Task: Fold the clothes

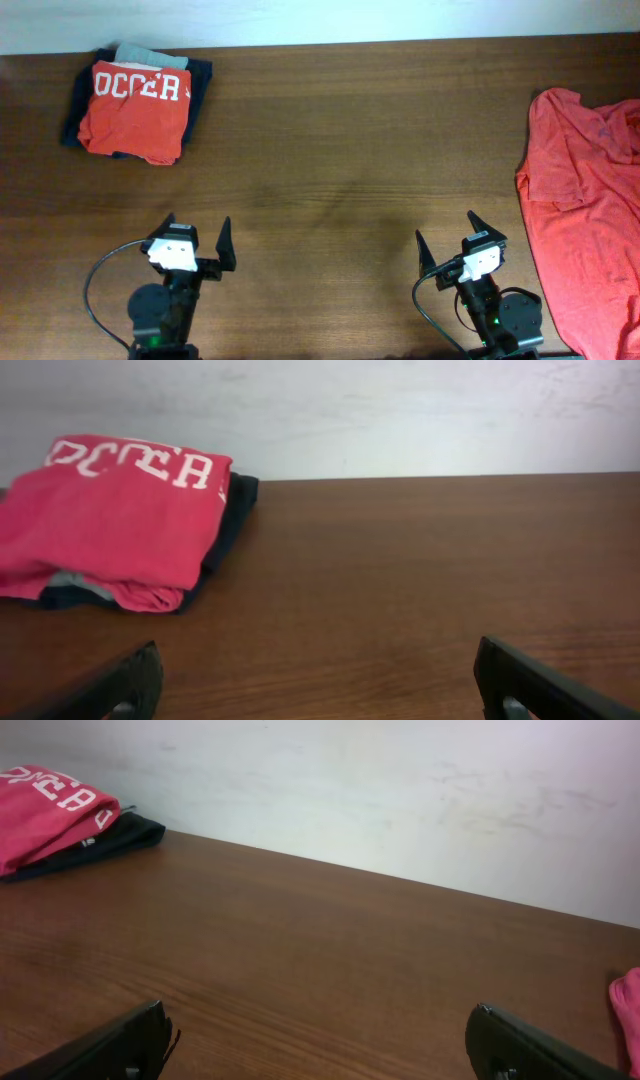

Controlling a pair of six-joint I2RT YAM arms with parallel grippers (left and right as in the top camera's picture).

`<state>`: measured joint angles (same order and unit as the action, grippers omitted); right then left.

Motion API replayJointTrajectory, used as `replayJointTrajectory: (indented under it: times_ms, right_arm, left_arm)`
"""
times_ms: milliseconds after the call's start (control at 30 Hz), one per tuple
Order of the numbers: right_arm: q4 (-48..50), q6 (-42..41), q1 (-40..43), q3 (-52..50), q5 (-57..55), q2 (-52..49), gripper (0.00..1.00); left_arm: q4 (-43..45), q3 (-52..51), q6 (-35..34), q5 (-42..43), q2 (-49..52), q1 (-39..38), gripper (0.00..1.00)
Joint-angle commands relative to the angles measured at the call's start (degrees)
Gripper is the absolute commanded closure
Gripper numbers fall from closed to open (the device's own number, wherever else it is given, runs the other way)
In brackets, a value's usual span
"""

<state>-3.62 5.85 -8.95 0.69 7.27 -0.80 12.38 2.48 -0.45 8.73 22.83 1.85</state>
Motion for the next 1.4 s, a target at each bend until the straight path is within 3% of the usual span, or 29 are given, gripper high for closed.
replayJointTrajectory:
  times_ms: [0,467,833,1367]
  right_arm:
    - [-0.24,-0.35,0.44,-0.37,-0.90,0.59,0.01]
    - [-0.24,-0.35,0.44,-0.37,-0.90,0.59,0.01]
    - [-0.24,-0.35,0.44,-0.37,-0.90,0.59,0.01]
    - [-0.24,-0.35,0.44,-0.37,-0.90,0.59,0.01]
  left_arm:
    - [0.44,-1.55,0.48,-5.16,-2.29,-0.98,0.01]
    - [-17.03,-1.99,1.75,-5.29,-13.55,-1.01,0.01]
    - [-16.79,-1.99,4.20,-5.60,-22.38,-1.01,0.01]
    - [-16.76,-1.97,4.17,-5.55,-22.53,-1.01,0.01]
